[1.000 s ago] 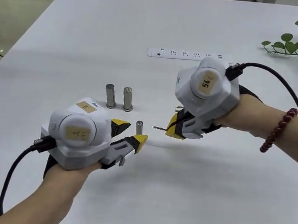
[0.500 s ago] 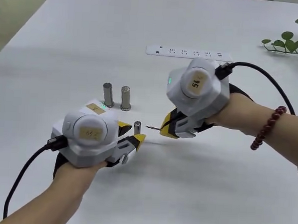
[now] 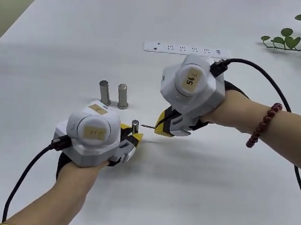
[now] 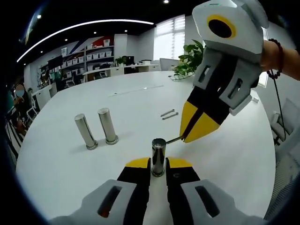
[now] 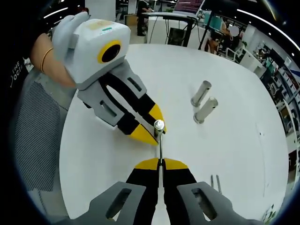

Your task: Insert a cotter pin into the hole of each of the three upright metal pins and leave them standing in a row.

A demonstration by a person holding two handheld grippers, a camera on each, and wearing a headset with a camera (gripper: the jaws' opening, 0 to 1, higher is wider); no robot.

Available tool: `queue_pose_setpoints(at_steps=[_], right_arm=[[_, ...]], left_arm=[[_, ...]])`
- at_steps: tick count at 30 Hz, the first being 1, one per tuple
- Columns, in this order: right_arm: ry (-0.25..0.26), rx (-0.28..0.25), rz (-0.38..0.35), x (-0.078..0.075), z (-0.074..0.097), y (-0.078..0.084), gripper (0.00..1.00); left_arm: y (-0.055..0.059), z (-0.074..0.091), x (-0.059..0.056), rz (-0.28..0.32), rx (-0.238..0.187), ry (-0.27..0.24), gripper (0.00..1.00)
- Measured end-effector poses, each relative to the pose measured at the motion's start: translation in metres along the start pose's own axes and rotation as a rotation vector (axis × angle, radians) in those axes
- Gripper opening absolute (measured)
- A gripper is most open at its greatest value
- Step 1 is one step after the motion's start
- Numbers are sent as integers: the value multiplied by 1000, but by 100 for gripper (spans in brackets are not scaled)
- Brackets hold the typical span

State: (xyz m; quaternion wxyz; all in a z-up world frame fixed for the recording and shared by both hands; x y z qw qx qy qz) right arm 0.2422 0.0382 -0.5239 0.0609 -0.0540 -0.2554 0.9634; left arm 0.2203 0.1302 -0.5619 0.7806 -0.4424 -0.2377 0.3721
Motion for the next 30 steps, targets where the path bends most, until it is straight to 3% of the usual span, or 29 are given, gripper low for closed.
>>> queue_pose_setpoints(at_steps=[7,19,30], right_arm=[[-4,-6,8,-1,-2,-5,0],[-5,-11,34,-2,-1,-10,0],[-8,-25,42,1,-4,-18,0]], left_arm=[[1,-1,0,-4,-1,3,6],[2,-2,-1,-62,-4,3,6],[3,-3,1,-48,-10,8,6]])
Point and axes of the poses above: the centre of the closed fingertips' face, and the gripper's own axes: z roughly backward along the fingers, x roughly to its left, y roughly out of its underside, the point moved 6 cm from there along z, roughly backward along the fingers, and after that the axes turned 6 degrees about -z, right-handed, at the moved point
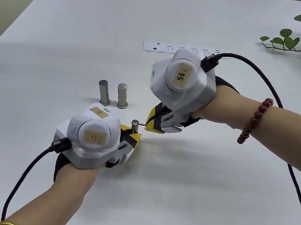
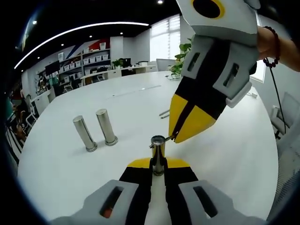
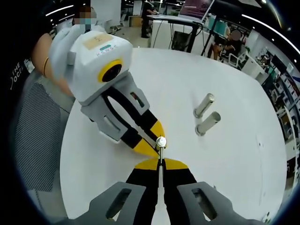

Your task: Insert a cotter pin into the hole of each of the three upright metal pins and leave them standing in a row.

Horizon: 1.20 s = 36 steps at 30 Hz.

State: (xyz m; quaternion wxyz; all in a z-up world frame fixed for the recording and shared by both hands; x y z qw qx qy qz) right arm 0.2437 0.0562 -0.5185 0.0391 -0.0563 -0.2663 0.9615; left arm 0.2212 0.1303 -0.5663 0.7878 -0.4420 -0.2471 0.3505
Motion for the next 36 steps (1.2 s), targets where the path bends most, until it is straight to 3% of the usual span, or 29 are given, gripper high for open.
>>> queue_pose_setpoints(at_steps=[20,25,36], right_arm=[[0,-55,-7,3,-4,-9,0],[8,-80,-19,3,2,-10,3],[14,-59,-40,4,6,-1,0]], left_arm=[[1,0,-1,-3,5,-9,6],[1,-1,-1,-5,6,-12,6],[1,-1,-1,-6,7,-14,6]])
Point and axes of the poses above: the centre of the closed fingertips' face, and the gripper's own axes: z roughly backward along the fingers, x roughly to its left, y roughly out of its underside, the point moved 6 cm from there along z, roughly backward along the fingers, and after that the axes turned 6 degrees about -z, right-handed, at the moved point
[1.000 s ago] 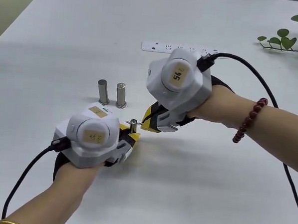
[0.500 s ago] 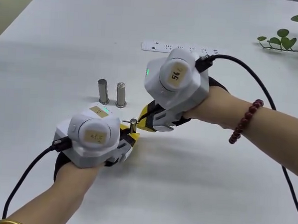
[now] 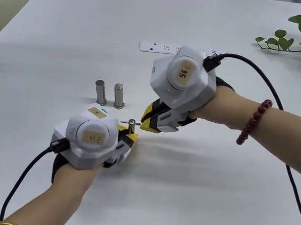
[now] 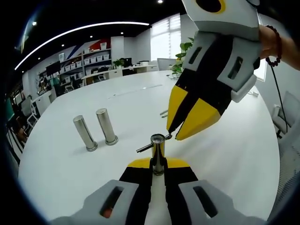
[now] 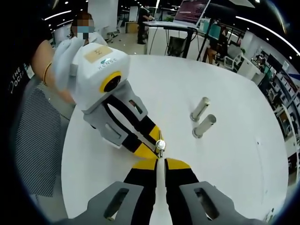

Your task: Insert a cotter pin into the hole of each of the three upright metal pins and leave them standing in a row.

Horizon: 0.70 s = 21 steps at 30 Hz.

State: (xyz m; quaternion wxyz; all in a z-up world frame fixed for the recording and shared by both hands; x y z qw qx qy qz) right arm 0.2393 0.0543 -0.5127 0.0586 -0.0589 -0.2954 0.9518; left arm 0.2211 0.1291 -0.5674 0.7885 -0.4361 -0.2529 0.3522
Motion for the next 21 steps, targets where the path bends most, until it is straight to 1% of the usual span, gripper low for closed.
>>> queue_pose_setpoints(at_steps=[11,17,21], right_arm=[[-4,-10,-9,3,-2,-4,0],[-9,-11,-9,0,-5,-7,0],[-10,-10,-11,-1,-5,-5,0]], left_arm=[[0,1,0,0,1,-3,6],[0,1,0,1,1,-5,6],[1,1,0,1,2,-8,6]])
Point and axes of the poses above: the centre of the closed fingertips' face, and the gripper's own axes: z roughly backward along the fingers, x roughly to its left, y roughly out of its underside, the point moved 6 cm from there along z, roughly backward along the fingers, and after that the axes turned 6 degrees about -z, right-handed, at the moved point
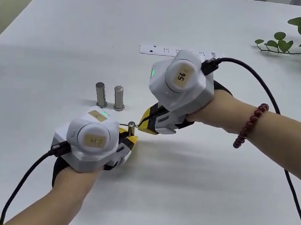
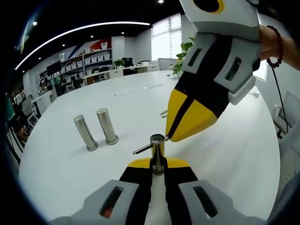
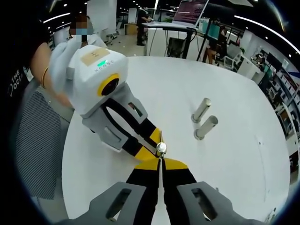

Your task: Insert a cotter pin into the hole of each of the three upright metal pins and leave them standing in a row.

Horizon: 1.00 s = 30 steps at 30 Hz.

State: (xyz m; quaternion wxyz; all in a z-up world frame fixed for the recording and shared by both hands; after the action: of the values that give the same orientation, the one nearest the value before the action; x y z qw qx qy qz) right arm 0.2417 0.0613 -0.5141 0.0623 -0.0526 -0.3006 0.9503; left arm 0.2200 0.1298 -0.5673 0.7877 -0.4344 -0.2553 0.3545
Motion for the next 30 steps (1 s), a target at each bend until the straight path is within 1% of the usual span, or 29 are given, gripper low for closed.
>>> queue_pose_setpoints(at_steps=[2,5,6,7,11,12,13,14,17,19,21,25,27,30], right_arm=[[2,-2,-12,-1,0,0,0],[11,-10,-52,-2,0,2,0],[14,-29,-88,-2,1,3,1],[13,-33,-96,-2,1,4,3],[16,-71,-191,-2,4,10,8],[19,-82,-232,-3,5,12,9],[20,-86,-245,-3,5,13,10],[29,-100,-278,-4,8,17,10],[49,-121,-304,-3,12,21,10],[52,-128,-321,-3,14,24,10],[68,-148,-345,-4,18,27,10],[78,-166,-381,-3,22,30,9],[87,-171,-397,-3,23,31,9],[96,-166,-400,-2,23,35,9]], left_arm=[[0,0,0,0,0,-1,6],[0,0,0,-5,-1,0,6],[0,0,0,-3,0,1,6],[0,0,0,-3,0,1,6],[0,0,0,-6,0,4,6],[0,0,0,-6,-1,5,6],[0,0,0,-6,-1,6,6],[0,0,0,-6,-1,8,6],[0,-1,0,-6,0,12,6],[0,0,0,-7,-2,12,6],[0,-1,1,-9,-5,15,5],[-1,-1,3,-7,-2,16,5],[-1,0,6,-5,-3,11,5],[-3,2,12,-1,-11,0,5]])
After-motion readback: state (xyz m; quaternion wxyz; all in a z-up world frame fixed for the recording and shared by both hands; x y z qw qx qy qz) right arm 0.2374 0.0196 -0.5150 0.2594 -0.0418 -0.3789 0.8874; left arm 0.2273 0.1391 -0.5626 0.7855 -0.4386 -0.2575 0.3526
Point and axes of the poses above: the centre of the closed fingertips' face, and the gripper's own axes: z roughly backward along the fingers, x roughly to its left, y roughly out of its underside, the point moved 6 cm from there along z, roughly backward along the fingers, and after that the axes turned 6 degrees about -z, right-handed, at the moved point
